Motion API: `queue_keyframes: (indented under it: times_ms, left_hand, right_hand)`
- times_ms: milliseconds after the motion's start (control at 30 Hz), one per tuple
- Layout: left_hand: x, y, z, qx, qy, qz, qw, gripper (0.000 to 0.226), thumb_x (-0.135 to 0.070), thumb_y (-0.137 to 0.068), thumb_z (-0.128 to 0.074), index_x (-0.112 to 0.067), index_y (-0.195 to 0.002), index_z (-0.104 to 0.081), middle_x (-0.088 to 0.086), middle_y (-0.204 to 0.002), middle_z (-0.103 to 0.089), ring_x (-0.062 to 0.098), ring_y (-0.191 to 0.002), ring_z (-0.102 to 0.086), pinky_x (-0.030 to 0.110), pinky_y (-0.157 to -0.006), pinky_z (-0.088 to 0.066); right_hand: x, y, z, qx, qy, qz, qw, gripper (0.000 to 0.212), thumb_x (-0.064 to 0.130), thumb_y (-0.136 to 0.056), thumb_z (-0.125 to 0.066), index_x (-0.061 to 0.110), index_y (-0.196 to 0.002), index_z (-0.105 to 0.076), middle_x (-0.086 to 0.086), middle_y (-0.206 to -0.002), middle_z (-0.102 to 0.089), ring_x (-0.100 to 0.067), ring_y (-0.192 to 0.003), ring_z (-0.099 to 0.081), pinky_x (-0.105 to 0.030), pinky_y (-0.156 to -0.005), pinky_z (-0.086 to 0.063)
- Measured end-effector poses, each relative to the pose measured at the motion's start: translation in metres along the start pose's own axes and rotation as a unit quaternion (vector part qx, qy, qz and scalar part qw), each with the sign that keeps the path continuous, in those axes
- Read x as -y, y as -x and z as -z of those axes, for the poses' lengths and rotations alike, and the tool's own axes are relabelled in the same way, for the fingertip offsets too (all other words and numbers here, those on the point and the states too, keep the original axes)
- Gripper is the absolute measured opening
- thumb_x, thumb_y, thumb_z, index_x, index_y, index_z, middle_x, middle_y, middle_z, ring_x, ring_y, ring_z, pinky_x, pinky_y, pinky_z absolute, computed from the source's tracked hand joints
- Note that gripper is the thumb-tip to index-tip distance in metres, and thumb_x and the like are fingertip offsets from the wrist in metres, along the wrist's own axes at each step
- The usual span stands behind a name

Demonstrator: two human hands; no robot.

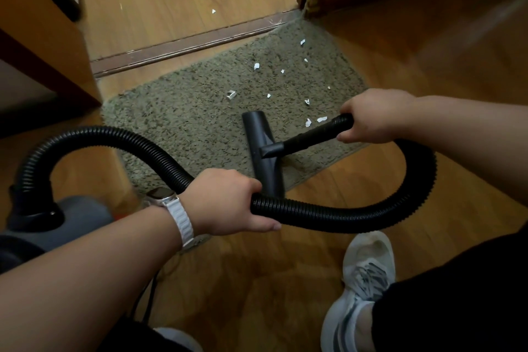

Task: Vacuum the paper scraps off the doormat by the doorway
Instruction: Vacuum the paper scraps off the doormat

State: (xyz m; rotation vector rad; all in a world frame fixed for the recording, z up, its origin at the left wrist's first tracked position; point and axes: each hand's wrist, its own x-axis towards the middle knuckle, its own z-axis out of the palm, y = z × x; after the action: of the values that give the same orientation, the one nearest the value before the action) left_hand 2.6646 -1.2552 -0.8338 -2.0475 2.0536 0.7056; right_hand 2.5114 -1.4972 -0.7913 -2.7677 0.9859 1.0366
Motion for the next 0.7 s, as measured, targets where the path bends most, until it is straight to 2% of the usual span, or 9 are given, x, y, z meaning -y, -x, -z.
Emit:
queue_keyframes:
  times_ms: [167, 333, 433, 567, 700]
  left_hand:
    - [-0.001, -0.005, 0.004, -0.004, 0.005, 0.007, 1.000, 0.064, -0.091, -0.071, -0.042, -0.027, -0.076, -0.051, -0.009, -0.064, -0.053, 0.010, -0.061, -0.054, 0.029, -0.060, -0.049]
    - [0.004, -0.007, 0.000, 0.000, -0.003, 0.007, 1.000, 0.066, -0.092, -0.069, -0.041, -0.027, -0.074, -0.050, -0.010, -0.063, -0.053, 0.011, -0.061, -0.055, 0.029, -0.058, -0.047]
    - [0.012, -0.006, -0.003, 0.004, 0.019, 0.032, 0.999, 0.067, -0.093, -0.067, -0.041, -0.027, -0.073, -0.051, -0.010, -0.064, -0.056, 0.009, -0.061, -0.056, 0.029, -0.058, -0.048]
    - [0.027, -0.006, 0.002, -0.003, 0.040, 0.068, 0.997, 0.067, -0.093, -0.067, -0.043, -0.027, -0.074, -0.052, -0.010, -0.063, -0.055, 0.005, -0.058, -0.053, 0.030, -0.061, -0.053]
    - [0.038, -0.009, 0.011, -0.020, 0.066, 0.099, 0.993, 0.067, -0.094, -0.064, -0.043, -0.028, -0.071, -0.049, -0.009, -0.063, -0.055, 0.005, -0.059, -0.053, 0.029, -0.058, -0.048]
  right_hand:
    - [-0.007, 0.002, 0.006, -0.016, -0.011, -0.002, 1.000, 0.025, 0.054, -0.088, -0.061, 0.030, -0.095, -0.063, 0.005, -0.075, -0.063, -0.015, -0.070, -0.060, -0.029, -0.054, -0.046]
    - [0.007, -0.008, 0.005, -0.031, -0.033, 0.028, 0.999, 0.025, 0.056, -0.090, -0.060, 0.032, -0.098, -0.062, 0.006, -0.075, -0.061, -0.012, -0.067, -0.056, -0.028, -0.052, -0.040]
    - [0.016, -0.017, 0.003, -0.030, -0.038, 0.051, 0.998, 0.026, 0.058, -0.090, -0.059, 0.032, -0.098, -0.061, 0.007, -0.076, -0.059, -0.010, -0.066, -0.054, -0.028, -0.051, -0.036]
    - [0.017, -0.031, 0.009, -0.033, -0.028, 0.057, 0.997, 0.025, 0.056, -0.090, -0.060, 0.032, -0.098, -0.061, 0.006, -0.076, -0.060, -0.011, -0.067, -0.056, -0.026, -0.051, -0.039]
    - [0.008, -0.046, 0.022, -0.054, -0.054, 0.037, 0.996, 0.023, 0.053, -0.087, -0.064, 0.030, -0.094, -0.063, 0.005, -0.076, -0.061, -0.010, -0.067, -0.054, -0.027, -0.053, -0.039]
